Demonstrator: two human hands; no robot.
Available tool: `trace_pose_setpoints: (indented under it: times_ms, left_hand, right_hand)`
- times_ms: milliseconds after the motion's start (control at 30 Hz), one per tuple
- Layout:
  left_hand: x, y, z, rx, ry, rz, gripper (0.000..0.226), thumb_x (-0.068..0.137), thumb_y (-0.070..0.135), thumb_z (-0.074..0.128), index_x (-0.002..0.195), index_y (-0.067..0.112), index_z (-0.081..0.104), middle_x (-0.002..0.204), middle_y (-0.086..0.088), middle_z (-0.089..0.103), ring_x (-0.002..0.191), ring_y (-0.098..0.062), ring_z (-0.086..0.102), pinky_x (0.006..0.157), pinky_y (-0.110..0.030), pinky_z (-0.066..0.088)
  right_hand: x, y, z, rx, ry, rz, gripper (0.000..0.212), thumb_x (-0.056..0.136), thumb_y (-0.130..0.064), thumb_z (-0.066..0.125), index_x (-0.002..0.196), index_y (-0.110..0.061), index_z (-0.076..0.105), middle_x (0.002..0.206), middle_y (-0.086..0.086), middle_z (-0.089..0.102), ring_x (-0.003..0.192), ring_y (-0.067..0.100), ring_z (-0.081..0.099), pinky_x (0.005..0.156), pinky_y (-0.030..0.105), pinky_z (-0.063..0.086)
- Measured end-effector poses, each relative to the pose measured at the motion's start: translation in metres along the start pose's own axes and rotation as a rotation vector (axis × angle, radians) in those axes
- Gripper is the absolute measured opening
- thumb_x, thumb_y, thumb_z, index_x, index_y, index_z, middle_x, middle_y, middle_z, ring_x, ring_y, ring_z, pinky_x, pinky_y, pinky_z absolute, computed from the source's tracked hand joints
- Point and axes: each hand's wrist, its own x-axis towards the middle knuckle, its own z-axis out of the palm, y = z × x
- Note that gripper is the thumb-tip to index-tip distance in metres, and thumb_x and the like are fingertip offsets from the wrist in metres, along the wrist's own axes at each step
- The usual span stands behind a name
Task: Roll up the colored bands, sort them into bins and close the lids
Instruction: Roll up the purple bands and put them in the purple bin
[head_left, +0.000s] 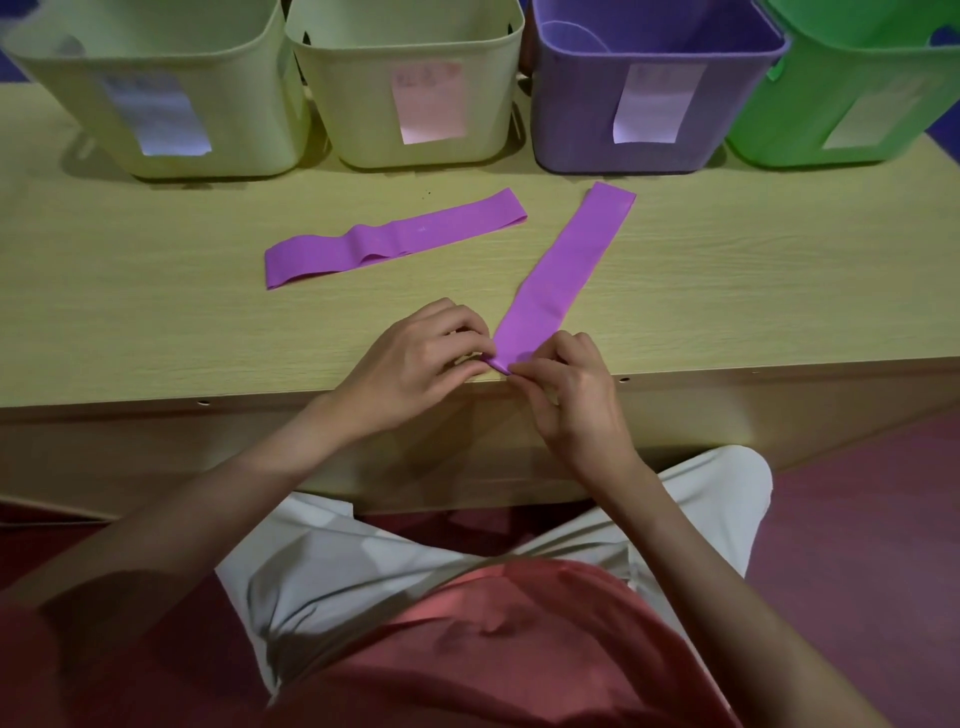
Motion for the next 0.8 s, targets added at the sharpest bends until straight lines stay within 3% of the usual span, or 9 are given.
trace_pose_setpoints:
  times_ms: [267, 400, 500, 567, 700, 800]
  left_hand:
    - [0.004, 0.0, 0.001, -0.013, -0.026, 0.006, 0.013, 0.092, 0.019, 0.064, 0.095, 0.008, 0.07, 0.093, -0.002, 0.062, 0.084, -0.019, 0.054, 0.072, -0.034, 0.047]
    - [0.008, -0.001, 0.002, -0.069, -0.046, -0.052, 0.015, 0.092, 0.019, 0.061, 0.096, 0.008, 0.071, 0.091, -0.003, 0.063, 0.084, -0.02, 0.056, 0.076, -0.031, 0.045]
    - [0.016, 0.002, 0.003, -0.105, -0.067, -0.145, 0.016, 0.088, 0.018, 0.059, 0.09, 0.009, 0.072, 0.086, -0.002, 0.064, 0.081, -0.018, 0.057, 0.075, -0.029, 0.044]
    - [0.022, 0.007, 0.002, -0.131, -0.074, -0.23, 0.01, 0.084, 0.014, 0.062, 0.085, 0.009, 0.072, 0.079, 0.001, 0.063, 0.07, -0.008, 0.054, 0.07, -0.027, 0.042]
    - [0.027, 0.014, 0.001, -0.216, -0.034, -0.46, 0.01, 0.078, 0.009, 0.064, 0.088, 0.011, 0.065, 0.059, 0.015, 0.053, 0.054, 0.002, 0.05, 0.057, -0.013, 0.037]
    - [0.029, 0.015, 0.0, -0.286, -0.038, -0.567, 0.01, 0.077, 0.011, 0.067, 0.086, 0.012, 0.062, 0.06, 0.015, 0.056, 0.051, 0.003, 0.049, 0.055, -0.015, 0.037]
  right_hand:
    - [-0.002, -0.007, 0.007, 0.028, 0.064, 0.136, 0.005, 0.082, -0.004, 0.069, 0.085, -0.007, 0.072, 0.079, 0.008, 0.056, 0.077, 0.027, 0.049, 0.067, 0.028, 0.034]
    - [-0.002, -0.012, 0.008, 0.083, 0.085, 0.245, 0.004, 0.083, -0.007, 0.068, 0.087, -0.007, 0.069, 0.079, 0.008, 0.059, 0.079, 0.028, 0.052, 0.066, 0.023, 0.03]
    - [-0.001, -0.017, 0.009, 0.129, 0.117, 0.339, 0.011, 0.085, -0.01, 0.067, 0.092, -0.009, 0.059, 0.077, 0.002, 0.059, 0.079, 0.026, 0.053, 0.067, 0.029, 0.036]
    - [-0.001, -0.02, 0.01, 0.101, 0.114, 0.355, 0.009, 0.086, -0.012, 0.065, 0.088, -0.011, 0.056, 0.078, 0.003, 0.057, 0.077, 0.026, 0.053, 0.065, 0.034, 0.038]
    - [-0.001, -0.021, 0.011, 0.03, 0.141, 0.384, 0.009, 0.085, -0.015, 0.065, 0.082, -0.01, 0.059, 0.079, 0.007, 0.056, 0.077, 0.026, 0.054, 0.065, 0.028, 0.03]
    - [-0.002, -0.021, 0.013, -0.048, 0.178, 0.353, 0.012, 0.084, -0.018, 0.068, 0.078, -0.009, 0.062, 0.078, 0.009, 0.057, 0.078, 0.028, 0.05, 0.067, 0.031, 0.033]
